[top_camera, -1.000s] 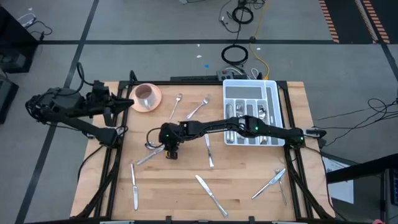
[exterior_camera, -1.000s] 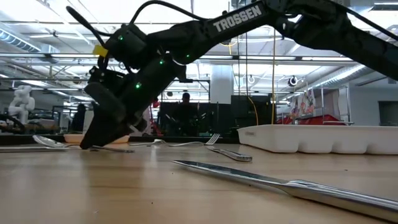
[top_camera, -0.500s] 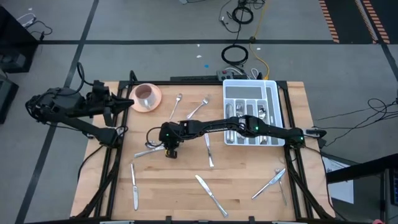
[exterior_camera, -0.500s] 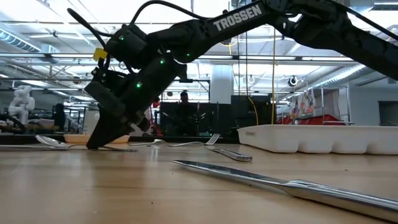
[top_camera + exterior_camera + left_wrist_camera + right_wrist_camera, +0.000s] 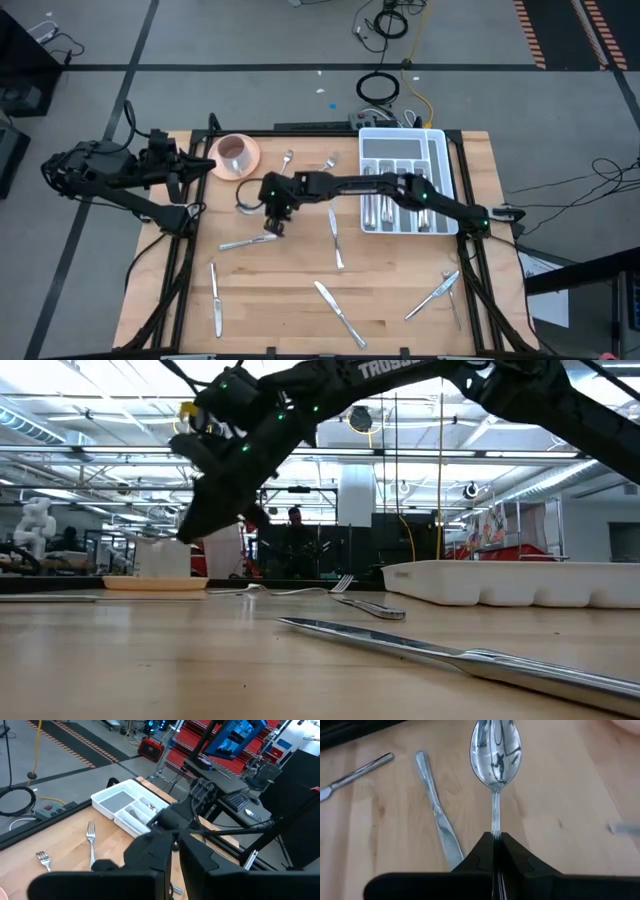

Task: Sort silverware
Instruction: Put the silver spoon into the white silverware tray

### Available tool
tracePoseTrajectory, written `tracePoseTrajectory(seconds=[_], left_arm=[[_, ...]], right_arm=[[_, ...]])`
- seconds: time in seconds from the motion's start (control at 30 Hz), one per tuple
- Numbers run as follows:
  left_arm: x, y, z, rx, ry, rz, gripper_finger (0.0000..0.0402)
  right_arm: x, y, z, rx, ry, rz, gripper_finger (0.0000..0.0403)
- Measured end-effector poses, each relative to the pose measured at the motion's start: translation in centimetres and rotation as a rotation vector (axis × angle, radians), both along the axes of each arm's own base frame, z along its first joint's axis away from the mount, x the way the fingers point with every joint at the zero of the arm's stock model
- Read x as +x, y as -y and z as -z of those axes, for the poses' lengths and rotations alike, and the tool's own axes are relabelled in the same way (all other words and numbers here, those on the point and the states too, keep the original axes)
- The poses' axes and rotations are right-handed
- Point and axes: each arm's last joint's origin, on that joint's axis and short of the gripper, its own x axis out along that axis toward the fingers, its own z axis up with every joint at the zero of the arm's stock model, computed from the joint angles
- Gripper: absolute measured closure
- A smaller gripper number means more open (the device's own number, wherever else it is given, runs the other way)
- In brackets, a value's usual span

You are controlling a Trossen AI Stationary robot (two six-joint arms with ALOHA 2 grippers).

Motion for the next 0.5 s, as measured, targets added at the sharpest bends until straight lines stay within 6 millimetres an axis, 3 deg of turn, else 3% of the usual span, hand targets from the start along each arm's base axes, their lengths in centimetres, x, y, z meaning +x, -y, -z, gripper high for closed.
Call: tracePoseTrajectory(seconds=[0.27, 0.5], left_arm=[[0.0, 0.0, 0.0, 0.028, -0.002, -0.005, 0.0361], [0.0, 0.0, -0.1, 0.047, -0.007, -0.009, 0.0361]], right_arm=[[-4.2, 4.2, -2.2, -0.062, -0.288, 0.228, 0.0403], [-5.9, 4.7, -3.5, -0.062, -0.378, 0.224, 0.0403]])
